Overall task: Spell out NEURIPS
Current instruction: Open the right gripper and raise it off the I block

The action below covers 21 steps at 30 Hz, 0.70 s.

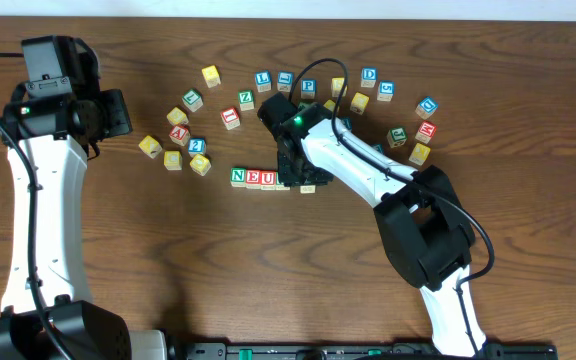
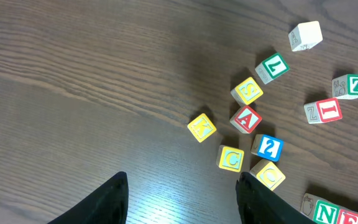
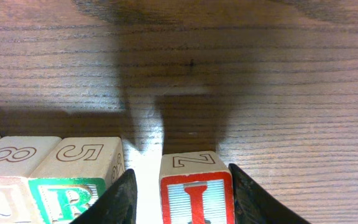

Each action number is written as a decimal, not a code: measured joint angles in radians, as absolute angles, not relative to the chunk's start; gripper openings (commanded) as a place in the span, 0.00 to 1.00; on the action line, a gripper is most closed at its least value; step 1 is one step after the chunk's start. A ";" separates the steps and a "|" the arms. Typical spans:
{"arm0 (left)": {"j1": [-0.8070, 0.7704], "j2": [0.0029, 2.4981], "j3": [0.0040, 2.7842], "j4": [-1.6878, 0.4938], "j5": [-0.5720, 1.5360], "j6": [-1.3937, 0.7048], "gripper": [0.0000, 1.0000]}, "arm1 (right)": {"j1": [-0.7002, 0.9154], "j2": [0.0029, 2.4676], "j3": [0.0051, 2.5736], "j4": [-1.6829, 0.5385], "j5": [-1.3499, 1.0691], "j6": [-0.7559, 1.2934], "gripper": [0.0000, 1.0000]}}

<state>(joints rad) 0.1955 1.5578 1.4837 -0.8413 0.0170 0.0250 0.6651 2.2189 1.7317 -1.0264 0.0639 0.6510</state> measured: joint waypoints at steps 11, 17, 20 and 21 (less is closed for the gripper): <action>0.196 1.558 1.484 -0.841 0.017 0.025 0.55 | 0.656 2.219 1.732 -1.019 0.064 0.644 0.34; 0.196 1.558 1.484 -0.836 0.017 0.025 0.55 | 0.635 2.219 1.732 -1.019 0.064 0.639 0.38; 0.196 1.558 1.484 -0.833 0.017 0.025 0.55 | 0.622 2.219 1.732 -1.019 0.063 0.632 0.39; 0.196 1.558 1.484 -0.833 0.017 0.025 0.55 | 0.618 2.219 1.732 -1.019 0.064 0.626 0.34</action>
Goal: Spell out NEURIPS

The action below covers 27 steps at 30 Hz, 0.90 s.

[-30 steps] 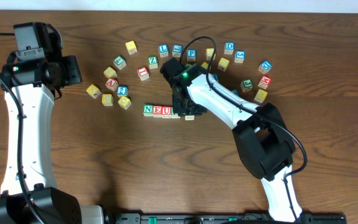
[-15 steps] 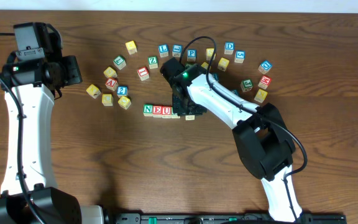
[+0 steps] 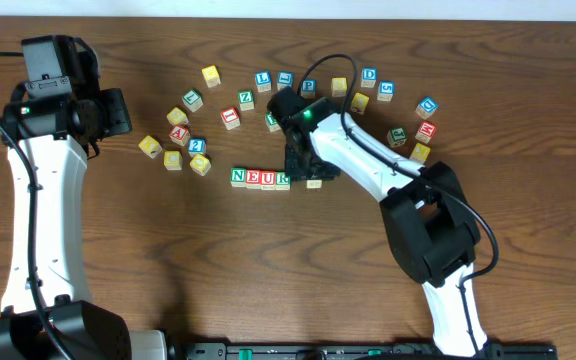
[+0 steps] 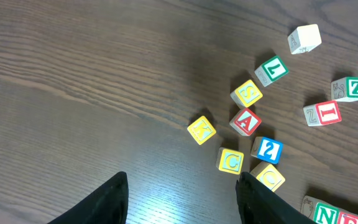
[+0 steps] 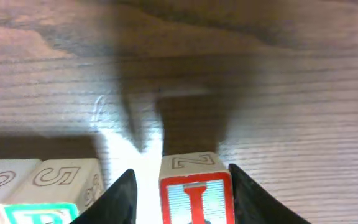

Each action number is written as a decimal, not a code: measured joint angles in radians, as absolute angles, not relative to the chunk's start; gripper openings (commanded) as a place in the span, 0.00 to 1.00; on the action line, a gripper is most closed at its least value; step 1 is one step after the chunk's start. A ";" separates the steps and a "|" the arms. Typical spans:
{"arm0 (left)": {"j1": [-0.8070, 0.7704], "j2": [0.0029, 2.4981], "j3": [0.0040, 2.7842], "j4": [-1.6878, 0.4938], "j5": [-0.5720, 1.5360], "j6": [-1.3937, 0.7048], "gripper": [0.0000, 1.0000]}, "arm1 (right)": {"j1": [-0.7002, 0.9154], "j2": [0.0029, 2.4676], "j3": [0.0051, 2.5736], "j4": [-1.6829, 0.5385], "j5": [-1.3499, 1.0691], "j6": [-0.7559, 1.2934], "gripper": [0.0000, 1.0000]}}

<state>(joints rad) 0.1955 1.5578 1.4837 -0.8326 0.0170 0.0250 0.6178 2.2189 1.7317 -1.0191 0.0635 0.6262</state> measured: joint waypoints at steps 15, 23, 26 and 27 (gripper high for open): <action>0.196 1.558 1.484 -0.827 0.017 0.025 0.55 | 0.605 2.219 1.733 -1.015 0.019 0.536 0.64; 0.196 1.558 1.484 -0.827 0.017 0.025 0.55 | 0.604 2.219 1.738 -1.005 0.014 0.477 0.59; 0.196 1.558 1.484 -0.827 0.017 0.025 0.55 | 0.604 2.219 1.739 -0.982 0.014 0.467 0.64; 0.196 1.558 1.484 -0.827 0.017 0.025 0.55 | 0.604 2.219 1.739 -0.976 0.014 0.467 0.65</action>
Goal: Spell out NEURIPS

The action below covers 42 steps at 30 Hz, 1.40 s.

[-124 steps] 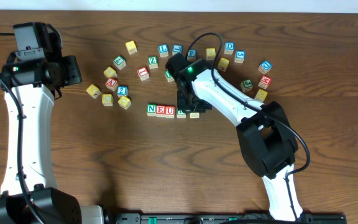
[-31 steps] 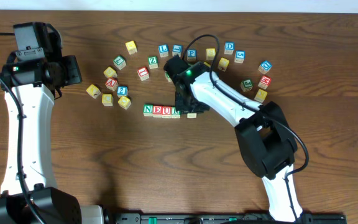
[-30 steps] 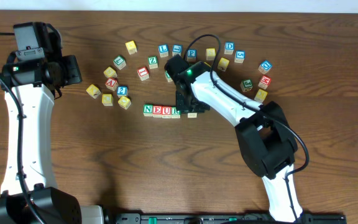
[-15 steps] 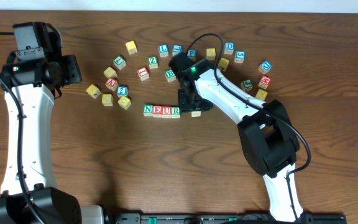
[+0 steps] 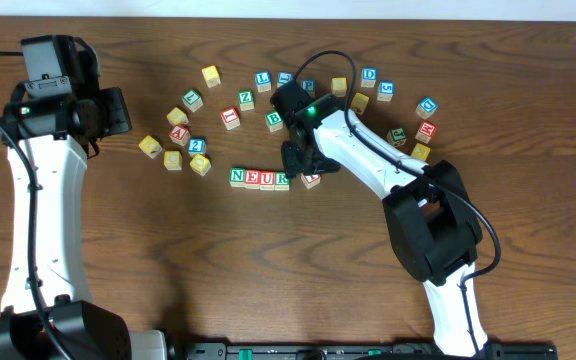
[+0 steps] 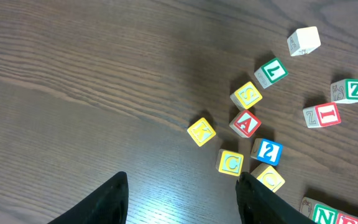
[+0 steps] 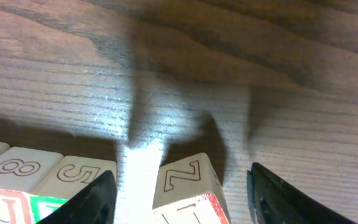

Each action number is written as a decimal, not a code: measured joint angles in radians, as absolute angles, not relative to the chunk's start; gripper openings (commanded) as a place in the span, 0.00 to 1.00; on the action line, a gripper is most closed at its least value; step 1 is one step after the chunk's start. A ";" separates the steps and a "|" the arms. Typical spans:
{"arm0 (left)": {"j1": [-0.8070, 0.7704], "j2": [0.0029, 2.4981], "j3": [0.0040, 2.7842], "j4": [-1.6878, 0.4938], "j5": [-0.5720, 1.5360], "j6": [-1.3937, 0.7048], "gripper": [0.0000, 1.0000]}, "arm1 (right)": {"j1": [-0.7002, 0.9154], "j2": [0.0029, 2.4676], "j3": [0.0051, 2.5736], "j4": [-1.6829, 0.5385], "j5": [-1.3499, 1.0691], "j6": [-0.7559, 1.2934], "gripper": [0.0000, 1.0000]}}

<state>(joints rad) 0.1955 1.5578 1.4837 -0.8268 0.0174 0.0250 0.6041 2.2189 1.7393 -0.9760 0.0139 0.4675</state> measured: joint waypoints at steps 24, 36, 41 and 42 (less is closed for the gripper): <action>0.196 1.558 1.484 -0.826 0.017 0.025 0.55 | 0.506 2.144 1.839 -1.133 0.014 0.461 0.42; 0.196 1.558 1.484 -0.826 0.018 0.025 0.55 | 0.457 2.144 1.688 -1.047 0.019 0.461 0.41; 0.196 1.558 1.484 -0.826 0.018 0.025 0.55 | 0.457 2.144 1.637 -1.002 0.017 0.461 0.41; 0.196 1.558 1.484 -0.826 0.017 0.025 0.55 | 0.457 2.144 1.627 -0.996 0.014 0.461 0.41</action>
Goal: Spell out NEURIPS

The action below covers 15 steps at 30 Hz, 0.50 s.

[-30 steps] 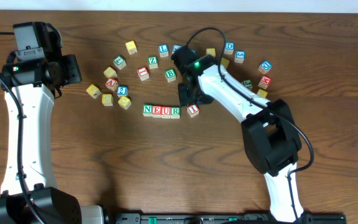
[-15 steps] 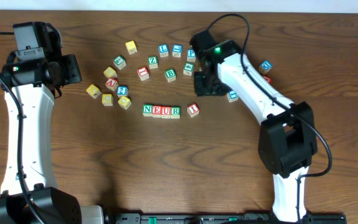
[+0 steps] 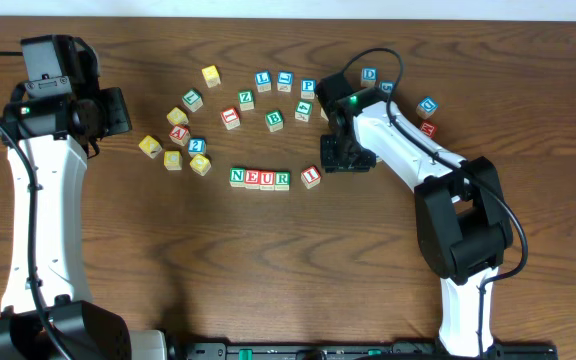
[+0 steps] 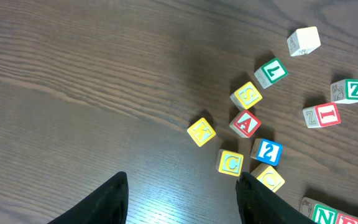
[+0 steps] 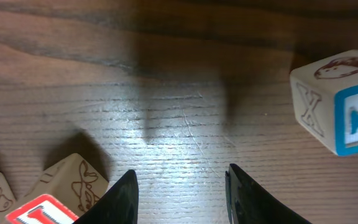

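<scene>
The blocks N (image 3: 238,177), E (image 3: 253,178), U (image 3: 268,179) and R (image 3: 282,180) stand in a row mid-table. A red I block (image 3: 311,177) sits just right of R, turned at an angle with a small gap; in the right wrist view it (image 5: 42,208) is at the lower left. My right gripper (image 3: 340,160) (image 5: 180,193) is open and empty over bare wood, right of the I. A blue P block (image 3: 308,88) and a yellow S block (image 3: 177,117) (image 4: 248,94) lie loose. My left gripper (image 3: 108,112) (image 4: 182,199) hangs open at the far left.
Loose letter blocks form an arc behind the row: a left cluster (image 3: 173,140), a green B (image 3: 274,120), and a right cluster (image 3: 408,130). A blue-edged block (image 5: 340,102) lies close to the right gripper's right finger. Another red I block (image 4: 323,114) lies near Z.
My right gripper stood open over the I block beside R; it is now further right, away from the block. The I block stays tilted on the table. The left arm has not moved.
My right gripper was shut on the I block, set down just right of R, and still held it a moment later. Then its jaws were open and the block sat tilted. Now the gripper is off to the right, empty.
</scene>
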Each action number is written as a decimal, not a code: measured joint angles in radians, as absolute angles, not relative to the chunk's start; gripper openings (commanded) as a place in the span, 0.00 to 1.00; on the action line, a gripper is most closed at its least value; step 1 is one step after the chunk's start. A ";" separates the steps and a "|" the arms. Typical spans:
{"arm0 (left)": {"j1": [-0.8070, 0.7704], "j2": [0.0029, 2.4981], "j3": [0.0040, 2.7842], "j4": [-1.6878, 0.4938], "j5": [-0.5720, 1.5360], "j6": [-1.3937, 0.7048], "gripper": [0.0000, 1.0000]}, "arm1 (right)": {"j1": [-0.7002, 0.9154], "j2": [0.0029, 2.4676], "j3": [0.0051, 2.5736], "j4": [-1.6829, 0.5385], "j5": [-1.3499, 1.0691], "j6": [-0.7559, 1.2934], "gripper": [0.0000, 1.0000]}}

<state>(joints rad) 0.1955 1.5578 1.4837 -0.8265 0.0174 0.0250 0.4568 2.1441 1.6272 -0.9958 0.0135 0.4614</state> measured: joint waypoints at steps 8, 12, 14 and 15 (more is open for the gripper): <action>0.196 1.558 1.484 -0.826 0.018 0.025 0.55 | 0.475 2.144 1.602 -0.960 -0.011 0.461 0.41; 0.196 1.558 1.484 -0.826 0.018 0.025 0.55 | 0.501 2.144 1.594 -0.952 -0.015 0.461 0.41; 0.196 1.558 1.484 -0.826 0.018 0.025 0.55 | 0.508 2.144 1.593 -0.951 -0.018 0.461 0.41; 0.196 1.558 1.484 -0.826 0.018 0.025 0.55 | 0.509 2.144 1.593 -0.951 -0.020 0.461 0.41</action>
<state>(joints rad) 0.1955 1.5578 1.4837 -0.8265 0.0177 0.0250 0.5095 2.1441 1.5932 -0.9512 -0.0196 0.4614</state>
